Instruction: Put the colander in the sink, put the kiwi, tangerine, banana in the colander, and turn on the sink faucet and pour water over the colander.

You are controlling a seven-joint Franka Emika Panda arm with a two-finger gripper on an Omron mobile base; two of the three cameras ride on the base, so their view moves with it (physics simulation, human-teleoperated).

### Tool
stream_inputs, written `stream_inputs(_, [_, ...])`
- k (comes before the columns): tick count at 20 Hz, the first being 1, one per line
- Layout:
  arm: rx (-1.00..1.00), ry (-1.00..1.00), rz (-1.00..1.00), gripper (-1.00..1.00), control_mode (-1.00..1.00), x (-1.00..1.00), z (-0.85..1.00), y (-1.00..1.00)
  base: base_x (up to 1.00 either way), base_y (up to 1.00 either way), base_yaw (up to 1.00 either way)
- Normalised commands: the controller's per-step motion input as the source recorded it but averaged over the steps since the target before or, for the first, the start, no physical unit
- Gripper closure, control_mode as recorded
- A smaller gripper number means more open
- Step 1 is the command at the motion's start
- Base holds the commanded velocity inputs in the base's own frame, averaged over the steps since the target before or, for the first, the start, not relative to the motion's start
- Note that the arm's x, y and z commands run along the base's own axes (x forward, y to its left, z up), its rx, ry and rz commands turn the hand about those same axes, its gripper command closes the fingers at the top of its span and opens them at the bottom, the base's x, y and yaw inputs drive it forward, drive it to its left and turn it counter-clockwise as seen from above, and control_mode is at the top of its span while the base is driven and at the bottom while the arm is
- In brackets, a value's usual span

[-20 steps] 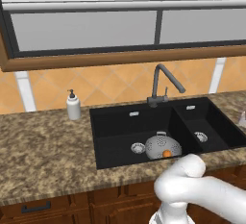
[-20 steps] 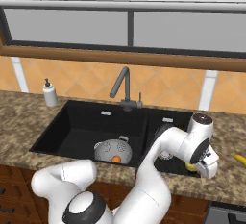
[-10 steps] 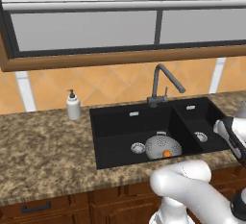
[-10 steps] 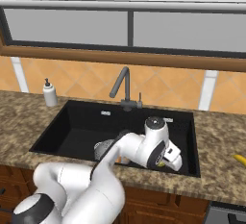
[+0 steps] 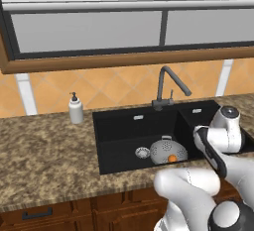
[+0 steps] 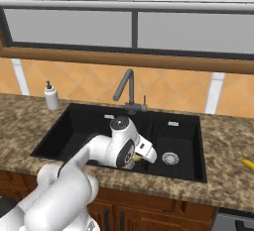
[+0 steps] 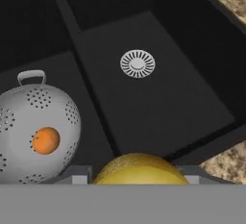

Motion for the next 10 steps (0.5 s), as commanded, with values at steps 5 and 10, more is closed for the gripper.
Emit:
stream_inputs(5, [0.0, 0.02, 0.0, 1.0, -1.0, 0.05, 0.09, 1.0, 0.0, 0.0, 0.0])
stream_inputs(10, [0.0, 0.07, 0.0, 1.0, -1.0, 0.18, 0.17, 0.96, 0.0, 0.0, 0.0])
